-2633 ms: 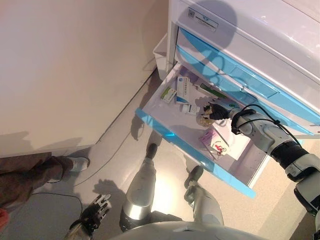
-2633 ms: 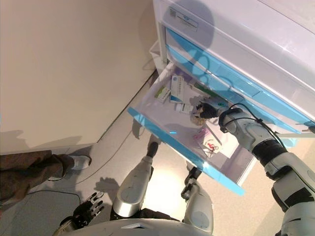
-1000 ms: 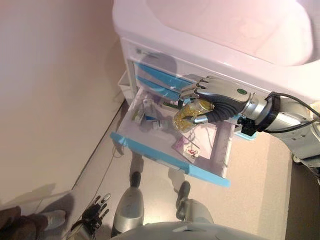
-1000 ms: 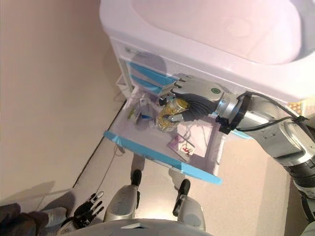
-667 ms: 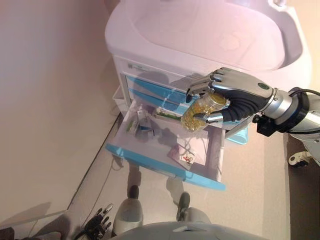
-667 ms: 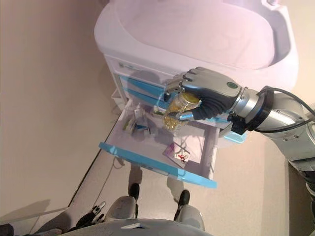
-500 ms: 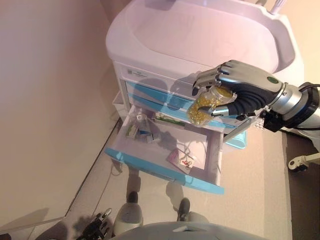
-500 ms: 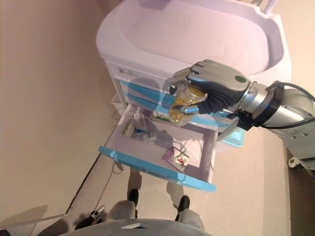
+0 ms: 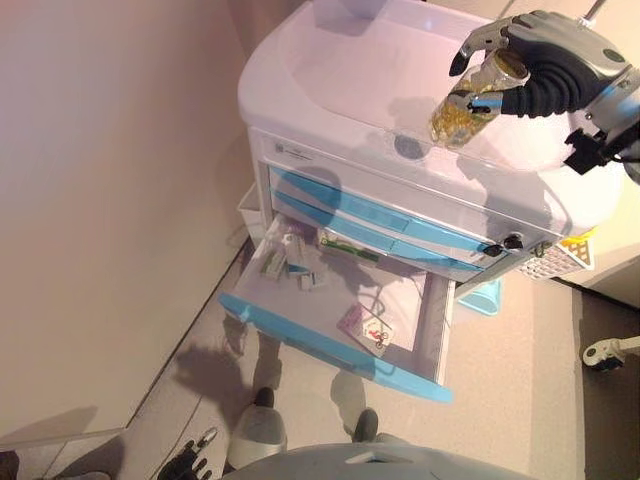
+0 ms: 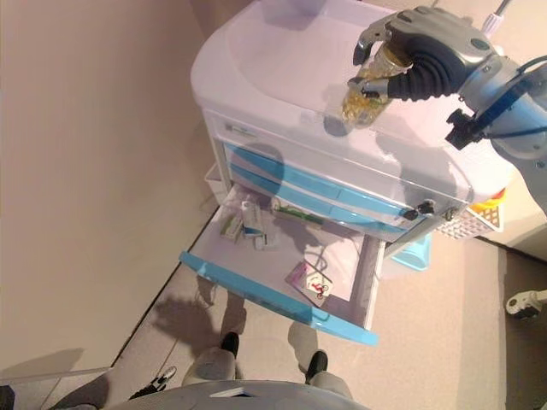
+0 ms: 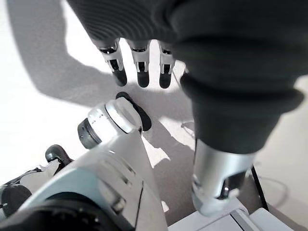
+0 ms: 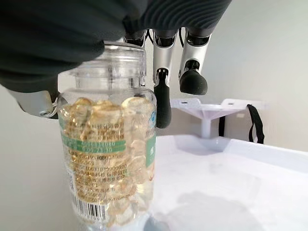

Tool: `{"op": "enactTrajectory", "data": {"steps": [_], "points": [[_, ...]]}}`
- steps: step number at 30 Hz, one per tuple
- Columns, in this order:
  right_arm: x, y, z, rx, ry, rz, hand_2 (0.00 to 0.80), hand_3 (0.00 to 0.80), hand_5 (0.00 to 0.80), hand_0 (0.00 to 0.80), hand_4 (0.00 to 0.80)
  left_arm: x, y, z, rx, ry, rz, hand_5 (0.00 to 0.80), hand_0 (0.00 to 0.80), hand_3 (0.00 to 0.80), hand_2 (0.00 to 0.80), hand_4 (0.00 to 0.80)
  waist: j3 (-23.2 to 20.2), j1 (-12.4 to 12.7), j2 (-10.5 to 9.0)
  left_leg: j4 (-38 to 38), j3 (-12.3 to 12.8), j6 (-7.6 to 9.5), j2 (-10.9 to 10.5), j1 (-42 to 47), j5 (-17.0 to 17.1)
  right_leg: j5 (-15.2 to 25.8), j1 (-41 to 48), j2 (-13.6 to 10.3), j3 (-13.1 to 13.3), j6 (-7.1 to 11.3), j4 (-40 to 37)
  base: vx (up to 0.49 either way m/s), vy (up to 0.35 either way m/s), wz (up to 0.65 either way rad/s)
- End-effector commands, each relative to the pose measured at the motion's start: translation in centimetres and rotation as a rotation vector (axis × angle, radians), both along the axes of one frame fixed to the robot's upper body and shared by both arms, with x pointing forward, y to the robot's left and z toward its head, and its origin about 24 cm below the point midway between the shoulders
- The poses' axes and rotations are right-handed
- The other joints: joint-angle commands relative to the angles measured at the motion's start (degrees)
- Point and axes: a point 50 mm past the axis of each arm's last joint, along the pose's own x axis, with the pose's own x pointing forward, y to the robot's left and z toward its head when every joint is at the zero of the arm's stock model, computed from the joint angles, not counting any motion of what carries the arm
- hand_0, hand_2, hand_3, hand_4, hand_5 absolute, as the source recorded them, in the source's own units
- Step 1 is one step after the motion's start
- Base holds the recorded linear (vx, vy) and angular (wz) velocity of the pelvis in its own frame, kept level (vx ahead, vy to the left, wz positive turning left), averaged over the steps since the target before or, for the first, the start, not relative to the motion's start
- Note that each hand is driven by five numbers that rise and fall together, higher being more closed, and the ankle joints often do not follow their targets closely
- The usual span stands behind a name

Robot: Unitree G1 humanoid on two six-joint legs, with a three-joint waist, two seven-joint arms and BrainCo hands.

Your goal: Open the drawer and pick up the medicine

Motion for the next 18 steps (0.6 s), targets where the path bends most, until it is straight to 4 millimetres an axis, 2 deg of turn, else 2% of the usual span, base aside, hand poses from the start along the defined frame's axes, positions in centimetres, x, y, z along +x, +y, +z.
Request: {"op": "enactTrajectory", "data": {"steps": [1, 9, 15, 18], "points": [[-0.2, -0.6, 3.1, -0.019, -0.150, -0.065, 0.800, 0.800, 0.800, 0.800, 0.800, -1.9, 2.1, 0.7, 0.067, 0.074, -0.055, 0.000, 0.000, 0.000, 0.000, 0.000, -1.4, 2.6, -0.80, -2.2, -1.3, 1.99, 0.1, 0.3, 1.5, 0.6, 1.7, -2.6, -1.7, 2.40, 4.1, 0.050, 0.008, 0.06], [1.5, -1.8, 3.8, -0.100, -0.121, -0.185, 0.800, 0.800, 0.800, 0.800, 0.800, -1.9, 2.8, 1.1, 0.074, 0.085, -0.069, 0.000, 0.000, 0.000, 0.000, 0.000, -1.3, 3.6, -0.89, -1.9, -2.1, 2.16, -0.2, 0.2, 1.6, 0.6, 2.0, -3.0, -2.3, 2.60, 4.3, 0.037, 0.009, 0.05], [2.8, -2.9, 2.8, -0.125, -0.064, -0.244, 0.800, 0.800, 0.800, 0.800, 0.800, -1.9, 3.0, 1.3, 0.076, 0.090, -0.075, 0.000, 0.000, 0.000, 0.000, 0.000, -1.1, 4.3, -0.73, -1.9, -2.7, 2.35, -0.2, 0.5, 1.7, 0.6, 2.2, -3.1, -2.4, 2.68, 4.4, 0.032, 0.005, 0.02], [3.5, -4.1, 2.1, -0.126, -0.027, -0.279, 0.800, 0.800, 0.800, 0.800, 0.800, -1.7, 3.3, 1.4, 0.081, 0.087, -0.072, 0.000, 0.000, 0.000, 0.000, 0.000, -0.9, 4.6, -0.77, -1.8, -2.8, 2.27, -0.2, 0.2, 1.6, 0.7, 2.1, -3.2, -2.6, 2.77, 4.3, -0.002, -0.009, 0.02]]}}
